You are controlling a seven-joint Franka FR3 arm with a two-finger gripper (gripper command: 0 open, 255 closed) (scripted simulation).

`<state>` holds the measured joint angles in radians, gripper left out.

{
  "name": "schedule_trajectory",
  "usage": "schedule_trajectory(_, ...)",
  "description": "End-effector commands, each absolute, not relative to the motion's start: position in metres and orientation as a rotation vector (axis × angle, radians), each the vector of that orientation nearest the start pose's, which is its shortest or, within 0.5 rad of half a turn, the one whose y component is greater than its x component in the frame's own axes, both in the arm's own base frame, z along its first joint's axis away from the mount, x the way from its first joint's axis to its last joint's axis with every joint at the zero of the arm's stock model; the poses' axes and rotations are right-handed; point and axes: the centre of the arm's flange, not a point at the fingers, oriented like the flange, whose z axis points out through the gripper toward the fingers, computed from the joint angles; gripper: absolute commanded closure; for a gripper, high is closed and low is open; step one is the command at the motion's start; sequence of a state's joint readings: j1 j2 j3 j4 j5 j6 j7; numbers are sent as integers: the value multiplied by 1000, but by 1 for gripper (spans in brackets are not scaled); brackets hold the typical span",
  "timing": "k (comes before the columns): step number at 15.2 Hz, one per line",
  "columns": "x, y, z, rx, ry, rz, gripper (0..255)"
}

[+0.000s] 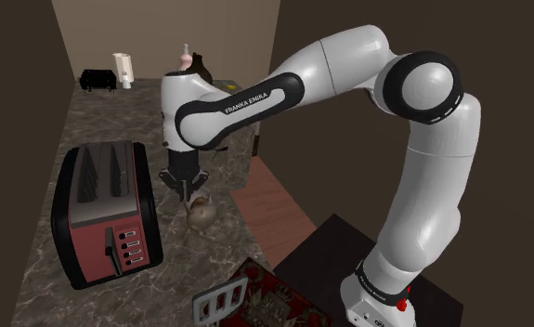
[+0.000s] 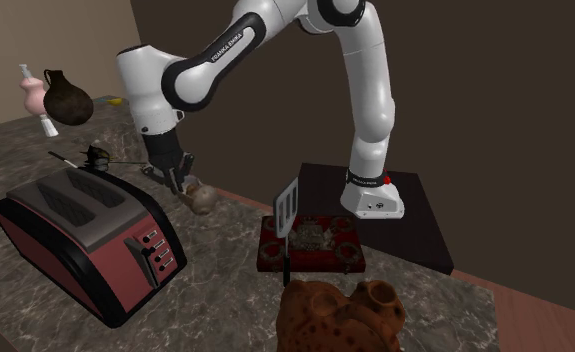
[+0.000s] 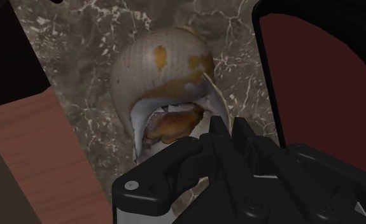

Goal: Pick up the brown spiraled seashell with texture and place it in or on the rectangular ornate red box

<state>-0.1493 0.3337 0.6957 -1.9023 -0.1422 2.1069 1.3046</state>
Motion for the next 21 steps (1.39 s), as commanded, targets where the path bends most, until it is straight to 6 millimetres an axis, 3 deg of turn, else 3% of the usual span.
schedule_trajectory(1,535,291,370,-2927,1076,157,255)
schedule_trajectory(5,535,291,388,-2927,1076,157,255)
schedule_trajectory(21,325,292,413,-2927,1076,157,255)
